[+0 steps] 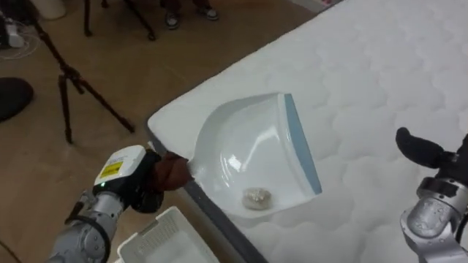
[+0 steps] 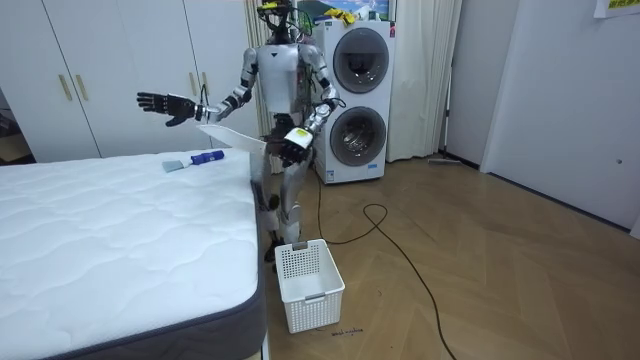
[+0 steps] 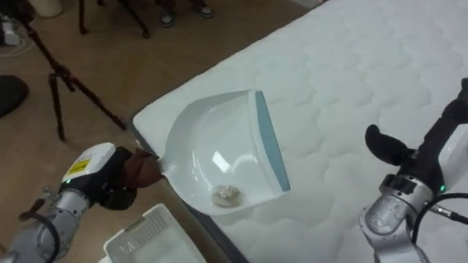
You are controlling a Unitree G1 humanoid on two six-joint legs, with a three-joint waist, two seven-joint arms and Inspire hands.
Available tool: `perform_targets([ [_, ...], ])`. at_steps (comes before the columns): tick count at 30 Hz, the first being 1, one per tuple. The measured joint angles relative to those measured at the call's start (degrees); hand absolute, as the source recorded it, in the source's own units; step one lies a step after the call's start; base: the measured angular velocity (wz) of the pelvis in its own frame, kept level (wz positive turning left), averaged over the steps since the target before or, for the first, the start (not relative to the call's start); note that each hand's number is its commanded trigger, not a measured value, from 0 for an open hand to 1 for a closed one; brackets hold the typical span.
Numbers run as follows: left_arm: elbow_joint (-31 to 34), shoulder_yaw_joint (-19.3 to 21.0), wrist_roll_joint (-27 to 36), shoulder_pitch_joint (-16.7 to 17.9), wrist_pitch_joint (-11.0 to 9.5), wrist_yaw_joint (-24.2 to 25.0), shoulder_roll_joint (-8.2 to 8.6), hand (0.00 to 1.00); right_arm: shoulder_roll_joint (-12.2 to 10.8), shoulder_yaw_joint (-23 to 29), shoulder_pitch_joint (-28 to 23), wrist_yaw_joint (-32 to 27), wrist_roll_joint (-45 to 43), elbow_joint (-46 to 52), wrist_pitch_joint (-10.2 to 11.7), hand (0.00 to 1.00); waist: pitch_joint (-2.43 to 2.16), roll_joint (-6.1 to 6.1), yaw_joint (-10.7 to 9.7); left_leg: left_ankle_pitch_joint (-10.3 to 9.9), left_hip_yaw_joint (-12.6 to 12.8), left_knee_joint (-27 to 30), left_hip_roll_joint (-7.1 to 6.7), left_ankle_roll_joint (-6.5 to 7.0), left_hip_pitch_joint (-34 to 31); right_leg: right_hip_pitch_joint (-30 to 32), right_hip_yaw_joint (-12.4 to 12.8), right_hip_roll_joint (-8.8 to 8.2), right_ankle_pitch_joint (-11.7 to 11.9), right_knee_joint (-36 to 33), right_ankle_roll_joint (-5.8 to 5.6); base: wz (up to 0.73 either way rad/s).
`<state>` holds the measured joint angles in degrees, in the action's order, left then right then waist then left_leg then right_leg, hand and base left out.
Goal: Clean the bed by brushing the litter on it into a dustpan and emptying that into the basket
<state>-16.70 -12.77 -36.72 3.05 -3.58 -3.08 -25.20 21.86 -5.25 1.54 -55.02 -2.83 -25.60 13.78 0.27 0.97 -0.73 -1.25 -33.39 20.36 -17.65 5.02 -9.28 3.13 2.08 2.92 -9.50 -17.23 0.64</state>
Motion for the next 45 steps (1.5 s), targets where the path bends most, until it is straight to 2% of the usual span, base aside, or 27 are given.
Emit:
perform_targets([
  [1,-0.07,0.18,-0.07,0.01,0.29,0.17,0.75,1.0,0.23,0.19,-0.09,-0.01,-0.11,0.16,0.0,0.0,-0.07,0.53,-0.03,-0.16,0.91,0.91,0.14,-0.28,-0.69,-0.03,-1.22,-0.32,-0.33,0.3,-0.04,0.82],
  [2,0.02,0.25,-0.07,-0.16,0.13,0.51,1.24,1.0,0.14,0.8,-0.74,-0.25,-0.03,0.42,0.01,0.0,0.06,0.86,-0.55,-1.22,8.59,2.47,3.3,-0.41,-3.14,0.14,-5.59,-1.55,-0.73,0.66,0.35,0.93],
  [3,0.03,0.26,0.02,-0.21,-0.41,0.79,1.45,1.0,-0.29,1.55,-1.53,-0.09,0.34,0.42,0.01,0.0,0.02,1.09,-0.24,-5.35,17.39,5.39,7.48,-1.37,-5.04,0.25,-7.69,-2.74,-1.56,-0.63,-0.07,0.79],
  [5,0.21,0.67,-0.07,-0.2,-0.94,0.9,1.5,1.0,-0.61,2.1,-2.05,1.3,0.51,0.44,0.01,0.0,0.05,1.24,1.03,-10.63,23.03,9.83,10.86,-3.12,-6.18,1.2,-10.21,-5.15,-4.02,-5.32,-1.46,0.34],
  [6,0.28,1.52,-0.08,-0.05,-1.07,1.01,1.44,1.0,-1.23,1.98,-2.51,3.03,0.7,0.6,-0.01,0.0,-0.17,0.94,1.35,-10.87,23.09,9.51,9.56,-2.96,-6.0,1.94,-9.94,-5.94,-5.32,-7.9,-2.19,0.31],
  [8,0.63,3.63,-0.1,0.66,-1.01,1.05,1.31,1.0,-2.2,1.75,-3.2,6.22,0.92,0.97,-0.01,0.0,-0.28,-0.96,2.08,-10.2,21.19,6.83,7.55,-2.79,-4.86,1.68,-9.37,-6.54,-5.62,-6.76,-2.22,0.32],
  [10,1.02,5.51,-0.43,1.02,-0.51,1.04,1.28,1.0,-2.22,1.77,-3.19,7.7,1.29,1.0,-0.01,0.0,-0.24,-2.09,3.22,-8.12,17.89,3.31,6.73,-2.29,-4.24,0.84,-10.07,-5.76,-5.62,-3.06,-1.94,0.32],
  [13,1.03,6.08,-1.76,2.13,0.73,1.05,1.32,1.0,-2.28,1.41,-3.21,7.86,1.14,0.78,0.01,0.0,0.18,-1.12,5.42,-6.55,12.21,1.23,6.76,-1.96,-2.32,0.66,-10.13,-2.83,-5.1,-2.44,-1.46,0.07],
  [14,1.04,6.21,-2.88,2.19,1.37,1.04,1.3,1.0,-2.37,1.46,-3.2,8.21,0.94,0.5,0.01,0.0,0.37,-0.48,5.42,-6.38,8.47,0.72,6.3,-2.08,-1.97,1.04,-10.05,-1.07,-4.78,-2.51,-0.67,0.59],
  [15,1.05,6.54,-4.07,2.09,1.39,1.03,1.32,1.0,-2.38,1.66,-3.19,8.49,0.58,0.43,0.0,0.0,0.21,-0.57,5.03,-5.99,4.0,-0.46,5.04,-2.72,-1.66,1.93,-10.18,-0.26,-4.29,-2.4,0.14,0.76],
  [17,0.81,6.5,-4.67,2.05,1.4,1.13,1.32,1.0,-2.37,2.32,-2.74,8.82,0.46,-0.36,0.08,0.0,0.06,-0.9,3.63,-4.99,-0.97,-2.92,4.17,-4.22,-0.59,1.84,-10.5,0.6,-3.62,-1.07,1.03,1.02],
  [19,0.72,6.51,-4.68,1.52,1.19,1.12,1.26,1.0,-2.19,2.98,-2.62,8.7,0.48,-0.99,0.69,0.0,0.35,-0.5,2.38,-2.29,-0.17,-2.53,4.22,-4.39,-1.6,0.71,-11.82,0.96,-2.99,0.73,1.74,0.97],
  [20,0.44,6.61,-4.68,1.11,1.08,1.08,1.12,1.0,-2.2,3.05,-2.57,8.62,0.46,-1.0,1.17,0.0,0.32,-0.86,2.57,0.25,3.92,-1.0,3.87,-2.8,-3.44,0.07,-13.79,-0.37,-3.02,0.46,1.91,0.62],
  [21,-0.36,6.98,-4.68,0.92,1.19,1.03,1.7,1.0,-2.11,2.89,-2.38,8.67,0.43,-1.22,1.64,0.0,0.7,-1.13,2.73,0.69,7.29,1.27,2.89,-2.07,-5.24,0.0,-15.97,-2.79,-2.03,-0.11,1.19,0.67],
  [22,-0.53,6.88,-4.69,1.01,1.22,1.28,1.86,1.0,-2.12,2.91,-2.45,8.59,0.6,-1.45,1.7,0.0,0.81,-0.69,2.19,0.57,9.96,2.08,3.36,-2.31,-6.15,-0.06,-18.99,-3.92,-2.73,-0.83,1.31,0.8],
  [23,-0.52,6.84,-4.7,1.05,0.74,1.61,1.92,1.0,-2.2,2.95,-3.05,8.5,1.31,-1.76,1.68,0.0,0.67,-0.21,1.35,-1.7,20.36,4.31,8.26,-2.14,-7.99,0.05,-24.46,-5.98,-4.06,-2.12,0.99,0.66],
  [24,-0.61,6.89,-4.37,1.2,0.43,1.73,1.74,1.0,-2.38,2.95,-3.11,8.96,1.61,-1.82,1.66,0.0,0.87,0.0,2.14,-5.14,28.13,6.96,13.04,-2.02,-8.58,0.23,-27.14,-7.34,-5.39,-3.98,0.73,0.49],
  [25,-0.6,6.88,-4.36,1.2,0.29,1.97,1.76,1.0,-2.37,2.96,-3.12,9.25,1.63,-1.82,1.66,0.0,0.8,0.3,2.22,-6.29,30.66,7.65,14.56,-2.19,-8.54,0.21,-27.71,-7.72,-6.01,-4.66,0.57,0.38],
  [26,-0.58,6.87,-4.4,1.19,-0.55,2.69,1.82,1.0,-2.26,3.01,-3.1,9.92,2.05,-1.79,1.67,0.0,0.73,0.65,2.24,-6.84,34.96,7.41,16.17,-2.85,-8.16,0.06,-28.43,-8.89,-7.01,-5.79,0.01,0.45],
  [28,-0.54,6.89,-4.33,1.2,-1.8,3.24,1.81,1.0,-2.18,2.95,-3.04,10.86,2.83,-1.79,1.65,0.0,0.69,0.7,2.34,-6.75,36.04,5.33,15.0,-2.45,-7.19,-0.5,-28.11,-10.19,-7.3,-6.95,-0.9,0.31],
  [30,-0.51,6.99,-4.33,1.21,-1.75,3.28,1.76,1.0,-2.18,2.57,-2.96,12.12,3.58,-1.58,1.58,0.0,0.63,0.33,2.77,-6.07,35.87,2.9,13.27,-0.71,-5.66,-1.36,-28.09,-11.04,-7.66,-6.85,-1.85,0.19],
  [34,-0.26,7.14,-4.08,1.19,-1.69,3.28,1.2,1.0,-2.2,1.88,-2.39,12.83,3.8,-1.17,1.33,0.0,0.59,0.25,2.8,-7.24,35.82,3.36,12.22,1.61,-5.39,-1.99,-27.94,-12.02,-8.32,-7.87,-2.84,0.16],
  [37,-0.24,7.12,-3.2,1.19,-1.71,3.36,1.09,1.0,-2.2,1.54,-1.97,12.73,4.92,-1.23,1.11,0.0,0.58,0.31,2.8,-8.61,35.71,3.92,11.34,2.69,-4.38,-0.53,-26.13,-13.9,-8.59,-14.56,-3.14,0.2],
  [39,-0.22,7.11,-2.16,1.17,-1.76,3.64,1.02,1.0,-2.2,1.24,-1.86,12.78,5.12,-1.28,1.1,0.0,0.59,0.3,2.68,-10.68,34.94,5.92,10.45,3.4,-3.39,1.71,-23.74,-15.76,-8.23,-23.15,-3.34,0.24],
  [41,-0.21,6.9,-2.18,1.01,-1.79,3.7,0.57,1.0,-2.23,1.07,-1.76,13.37,5.39,-1.6,1.15,0.0,0.69,0.65,2.2,-12.04,32.95,7.41,9.85,3.8,-2.72,4.95,-20.2,-16.06,-6.81,-29.77,-3.52,0.33],
  [43,-0.21,6.91,-2.12,0.01,-1.79,3.79,-0.1,1.0,-2.07,1.03,-1.53,14.67,5.81,-2.48,1.16,0.0,0.83,0.86,2.04,-12.09,32.28,7.49,9.91,3.84,-2.56,8.78,-16.06,-14.85,-7.7,-30.93,-3.99,0.35],
  [45,-0.22,6.9,-1.11,-2.22,-1.78,4.61,-1.36,1.0,-2.03,0.74,-0.35,15.19,5.81,-3.64,1.16,0.0,1.36,1.73,1.4,-12.04,30.46,7.99,9.65,3.85,-3.24,13.1,-13.02,-13.2,-7.97,-25.38,-3.73,0.46],
])
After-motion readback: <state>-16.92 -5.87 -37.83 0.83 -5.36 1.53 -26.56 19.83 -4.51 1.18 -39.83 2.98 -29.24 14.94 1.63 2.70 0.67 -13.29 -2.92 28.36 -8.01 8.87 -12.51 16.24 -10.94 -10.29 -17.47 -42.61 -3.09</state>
